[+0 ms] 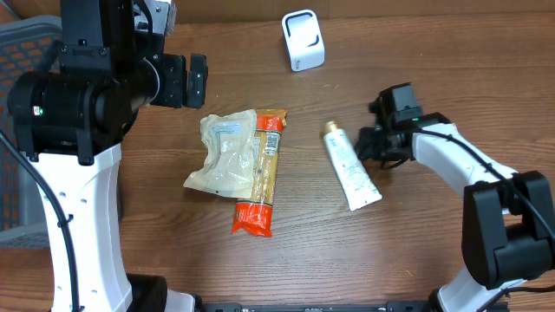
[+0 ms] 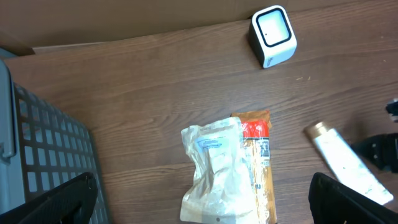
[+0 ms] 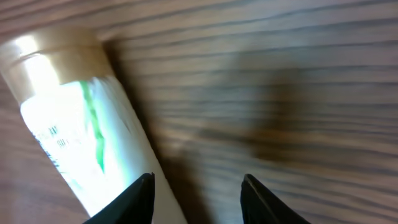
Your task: Scan the item barcode
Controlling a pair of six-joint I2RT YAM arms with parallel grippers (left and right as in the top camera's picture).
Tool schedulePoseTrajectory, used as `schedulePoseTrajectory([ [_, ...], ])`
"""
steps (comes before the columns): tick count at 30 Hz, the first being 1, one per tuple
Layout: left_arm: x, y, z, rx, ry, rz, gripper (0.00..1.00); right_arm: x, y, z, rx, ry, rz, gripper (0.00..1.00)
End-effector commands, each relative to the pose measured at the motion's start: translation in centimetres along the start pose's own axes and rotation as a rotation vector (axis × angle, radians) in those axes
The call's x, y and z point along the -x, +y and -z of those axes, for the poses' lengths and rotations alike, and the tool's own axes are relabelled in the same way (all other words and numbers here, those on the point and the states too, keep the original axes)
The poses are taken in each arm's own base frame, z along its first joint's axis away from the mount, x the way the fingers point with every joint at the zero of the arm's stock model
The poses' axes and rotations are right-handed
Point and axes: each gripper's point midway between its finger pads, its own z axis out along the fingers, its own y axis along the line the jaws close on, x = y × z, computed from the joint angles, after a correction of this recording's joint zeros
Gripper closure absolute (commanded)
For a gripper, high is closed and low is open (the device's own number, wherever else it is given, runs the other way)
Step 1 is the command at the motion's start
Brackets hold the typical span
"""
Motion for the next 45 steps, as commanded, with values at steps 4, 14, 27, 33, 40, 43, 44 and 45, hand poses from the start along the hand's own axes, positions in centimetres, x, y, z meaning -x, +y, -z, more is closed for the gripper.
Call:
schedulePoseTrajectory([
  [4,0.1,0.0,-0.2,0.001,0.001,0.006,0.00,0.5,0.8,1.5,0.117,0.030,0.064,0.48],
  [14,0.1,0.0,-0.2,0.001,0.001,0.006,0.00,-2.7,3.2,2.9,0.342,0.135,0.388,0.18],
  [27,0.1,0.0,-0.2,0.001,0.001,0.006,0.01,-7.1,3.0,-1.3,0.373,0.319,0.394,0.24],
  [33,0.1,0.0,-0.2,0.001,0.001,0.006,0.01,-9.9,2.3,-2.5,0.385,0.420,0.328,0.34],
  [40,0.1,0.0,-0.2,0.001,0.001,0.006,0.00,-10.1,1.5,-3.5,0.313,0.430,0.187,0.71],
  [43,0.1,0.0,-0.2,0.001,0.001,0.006,0.01,-9.2,1.6,-3.9,0.302,0.399,0.140,0.95],
  [44,0.1,0.0,-0.2,0.001,0.001,0.006,0.00,-9.1,1.6,-3.8,0.302,0.397,0.139,0.96],
  [45,0.1,0.0,-0.2,0.001,0.001,0.006,0.01,-9.1,1.6,-3.8,0.300,0.398,0.131,0.96],
])
